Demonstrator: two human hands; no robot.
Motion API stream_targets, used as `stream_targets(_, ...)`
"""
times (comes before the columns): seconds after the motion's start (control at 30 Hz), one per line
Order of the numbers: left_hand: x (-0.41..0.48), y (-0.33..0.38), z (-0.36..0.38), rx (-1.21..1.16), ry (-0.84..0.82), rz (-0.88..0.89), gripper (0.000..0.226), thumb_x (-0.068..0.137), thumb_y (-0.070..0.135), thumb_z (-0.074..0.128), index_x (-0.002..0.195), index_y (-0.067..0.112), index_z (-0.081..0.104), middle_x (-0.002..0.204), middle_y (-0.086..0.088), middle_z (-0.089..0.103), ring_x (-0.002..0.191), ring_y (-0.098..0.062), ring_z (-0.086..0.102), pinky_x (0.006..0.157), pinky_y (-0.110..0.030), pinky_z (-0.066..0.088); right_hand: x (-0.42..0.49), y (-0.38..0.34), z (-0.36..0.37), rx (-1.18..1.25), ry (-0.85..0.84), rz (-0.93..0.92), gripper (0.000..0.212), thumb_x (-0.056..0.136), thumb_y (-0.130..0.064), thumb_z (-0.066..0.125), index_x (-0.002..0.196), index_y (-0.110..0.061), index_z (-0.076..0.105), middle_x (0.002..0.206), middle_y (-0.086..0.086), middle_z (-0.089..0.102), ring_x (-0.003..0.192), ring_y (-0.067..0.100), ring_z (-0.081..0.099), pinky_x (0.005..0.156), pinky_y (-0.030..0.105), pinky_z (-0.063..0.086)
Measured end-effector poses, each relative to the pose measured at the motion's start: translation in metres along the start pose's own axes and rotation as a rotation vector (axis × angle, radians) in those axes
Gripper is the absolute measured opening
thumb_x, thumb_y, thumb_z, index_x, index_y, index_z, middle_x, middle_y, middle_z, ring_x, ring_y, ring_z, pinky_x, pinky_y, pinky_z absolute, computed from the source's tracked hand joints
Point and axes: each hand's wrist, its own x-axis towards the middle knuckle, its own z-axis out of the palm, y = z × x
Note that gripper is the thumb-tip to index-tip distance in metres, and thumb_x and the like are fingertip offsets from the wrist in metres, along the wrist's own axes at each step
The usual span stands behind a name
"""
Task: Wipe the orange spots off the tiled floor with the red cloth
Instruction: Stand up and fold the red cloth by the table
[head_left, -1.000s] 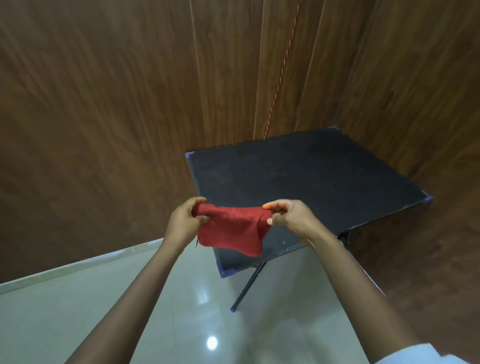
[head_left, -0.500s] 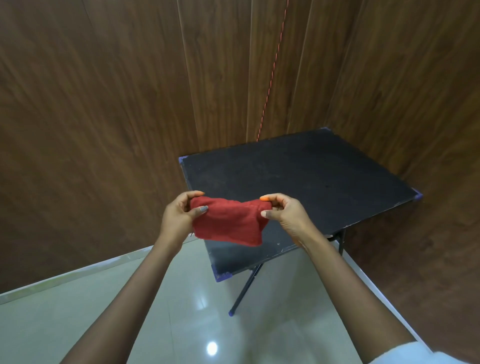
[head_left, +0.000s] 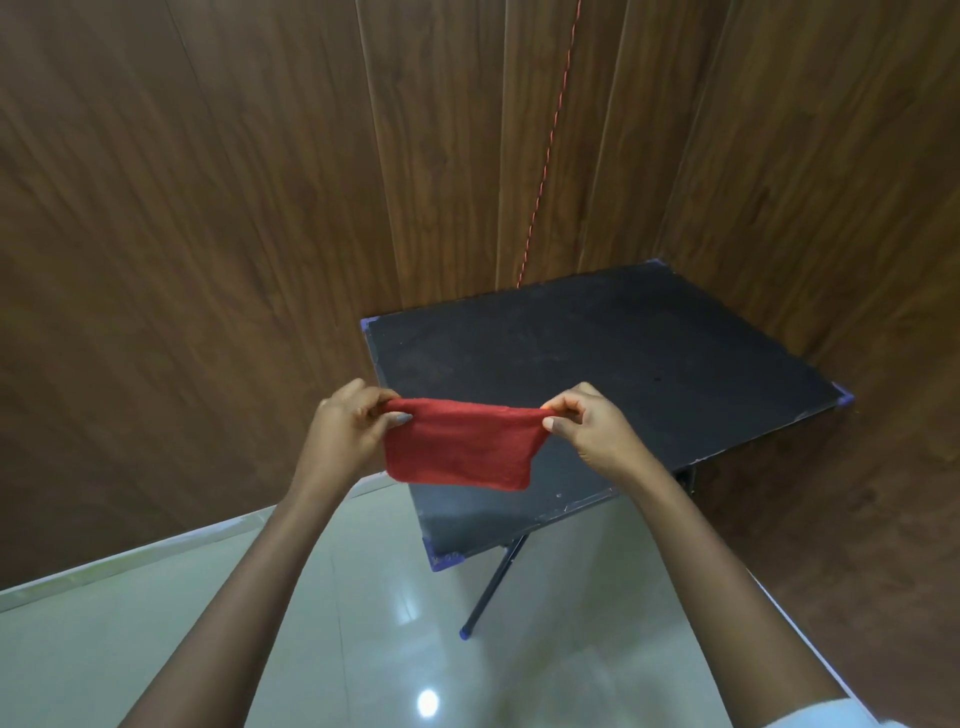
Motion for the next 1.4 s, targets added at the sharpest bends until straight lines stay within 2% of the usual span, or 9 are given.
stream_targets(0.1,-0.001,-0.006,-0.006,-0.1,-0.009,0.046,0.011,0.077,0.021,0.073,0.075,0.018,0.063,0.085,0.006,0.048,0.087,-0.013,0.042,0.077,-0.024,0.032,-0.003,-0.002,-0.016,0.222,-0.09,-0.042,0.007,0.087,-0.008,0.06,0.083,-0.014,0.062,0.093,-0.003,0.052,0.093,0.01,0.053,0.091,0.022,0.038)
stream_targets(0.23,0.001,0.002,-0.013,-1.074,-0.334,-0.399,0.026,0.075,0.036,0.073,0.076,0.017,0.055,0.068,0.001,0.052,0.062,-0.015,0.047,0.066,-0.034,0.043,0.005,-0.014,-0.015,0.76,-0.208,-0.01,0.009,0.087,-0.015,0.053,0.089,-0.007,0.056,0.08,0.004,0.058,0.068,0.01,0.057,0.068,0.024,0.048)
stream_targets(0.33,0.001,0.015,-0.002,-1.267,-0.264,-0.465,0.02,0.085,0.034,0.059,0.08,0.014,0.056,0.063,0.003,0.061,0.057,-0.009,0.058,0.057,-0.026,0.051,0.016,-0.014,0.007,1.105,-0.108,0.196,0.025,0.089,-0.024,0.05,0.097,-0.003,0.059,0.085,0.011,0.063,0.068,0.013,0.063,0.065,0.027,0.055)
stream_targets(0.43,0.003,0.022,0.01,-1.332,-0.161,-0.591,0.022,0.097,0.023,0.04,0.091,0.01,0.057,0.068,0.001,0.069,0.063,-0.009,0.066,0.058,-0.024,0.055,0.017,-0.001,0.027,1.162,-0.372,0.435,0.064,0.091,-0.053,0.037,0.12,0.0,0.057,0.105,0.015,0.068,0.096,0.022,0.066,0.086,0.034,0.054)
stream_targets(0.57,-0.002,0.009,0.009,-1.372,-0.256,-0.771,0.038,0.088,0.033,0.052,0.112,0.004,0.057,0.091,-0.011,0.07,0.079,-0.019,0.07,0.066,-0.033,0.058,0.015,0.009,0.031,1.237,-0.337,0.474,0.033,0.089,-0.024,0.054,0.107,0.001,0.065,0.1,0.015,0.07,0.087,0.021,0.068,0.081,0.034,0.056)
stream_targets(0.87,-0.008,0.008,0.024,-1.012,-0.23,-0.821,0.03,0.082,-0.017,0.047,0.105,0.002,0.053,0.081,-0.01,0.062,0.049,-0.014,0.063,0.038,-0.022,0.046,0.03,0.002,0.03,0.458,-0.043,0.484,0.02,0.076,0.011,0.061,0.078,-0.009,0.064,0.073,0.008,0.064,0.057,0.016,0.056,0.056,0.026,0.048)
stream_targets(1.13,-0.008,0.036,0.061,-0.921,-0.046,-0.731,0.035,0.088,-0.006,0.048,0.121,0.005,0.048,0.109,-0.013,0.064,0.093,-0.026,0.061,0.078,-0.036,0.05,0.006,-0.038,0.063,-0.555,0.261,0.007,0.028,0.086,-0.005,0.047,0.111,-0.01,0.058,0.109,0.013,0.058,0.106,0.031,0.052,0.079,0.036,0.042)
stream_targets(1.3,-0.014,0.049,0.066,-1.249,-0.074,-0.696,0.045,0.091,0.043,0.048,0.121,0.01,0.05,0.106,-0.013,0.065,0.09,-0.024,0.065,0.063,-0.033,0.053,-0.005,-0.053,0.076,-0.181,-0.046,-0.099,0.027,0.089,-0.025,0.053,0.109,-0.009,0.062,0.102,0.013,0.064,0.095,0.03,0.056,0.08,0.042,0.049)
stream_targets(1.4,-0.013,0.044,0.064,-1.271,-0.053,-0.706,0.043,0.086,0.034,0.058,0.118,0.006,0.051,0.11,-0.019,0.064,0.089,-0.025,0.066,0.073,-0.038,0.055,-0.004,-0.044,0.053,0.262,-0.264,0.034,0.025,0.089,-0.005,0.051,0.108,-0.008,0.066,0.092,0.012,0.068,0.078,0.022,0.064,0.08,0.038,0.055)
